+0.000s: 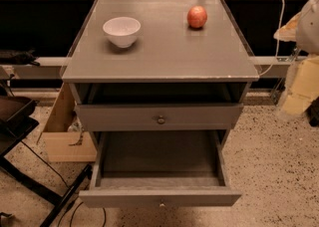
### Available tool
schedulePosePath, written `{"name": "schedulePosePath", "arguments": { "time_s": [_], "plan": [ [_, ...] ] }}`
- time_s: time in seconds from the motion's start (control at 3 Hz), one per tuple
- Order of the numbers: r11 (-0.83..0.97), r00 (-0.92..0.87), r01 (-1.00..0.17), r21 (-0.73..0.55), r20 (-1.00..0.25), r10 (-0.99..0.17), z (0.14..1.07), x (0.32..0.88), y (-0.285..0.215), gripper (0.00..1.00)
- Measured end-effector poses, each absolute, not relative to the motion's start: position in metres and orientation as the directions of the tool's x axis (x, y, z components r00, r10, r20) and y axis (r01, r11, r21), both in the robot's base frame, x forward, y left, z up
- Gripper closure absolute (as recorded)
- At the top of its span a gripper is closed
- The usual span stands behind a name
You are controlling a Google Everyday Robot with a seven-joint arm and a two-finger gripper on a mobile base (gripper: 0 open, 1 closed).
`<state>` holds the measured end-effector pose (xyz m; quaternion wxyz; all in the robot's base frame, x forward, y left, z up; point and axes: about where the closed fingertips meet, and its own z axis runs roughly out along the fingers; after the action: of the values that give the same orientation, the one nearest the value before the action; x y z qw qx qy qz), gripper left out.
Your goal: Close middle drawer
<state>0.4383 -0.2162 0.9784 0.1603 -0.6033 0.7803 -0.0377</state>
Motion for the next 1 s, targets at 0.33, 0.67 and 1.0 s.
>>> {"name": "schedulePosePath", "arguments": {
  "time_s": [0.33, 0.67, 1.0],
  "plan": [
    [0.269, -0.221, -0.929, -0.253, -0.205, -0.954, 0.979, 0.438, -0.216, 0.0],
    [0.27, -0.225, -0.93, -0.25, -0.196, -0.955, 0.952, 0.431, -0.213, 0.0],
    [0.267, -0.22, -0.919, -0.291, -0.183, -0.958, 0.91, 0.414, -0.211, 0.0]
  ]
}}
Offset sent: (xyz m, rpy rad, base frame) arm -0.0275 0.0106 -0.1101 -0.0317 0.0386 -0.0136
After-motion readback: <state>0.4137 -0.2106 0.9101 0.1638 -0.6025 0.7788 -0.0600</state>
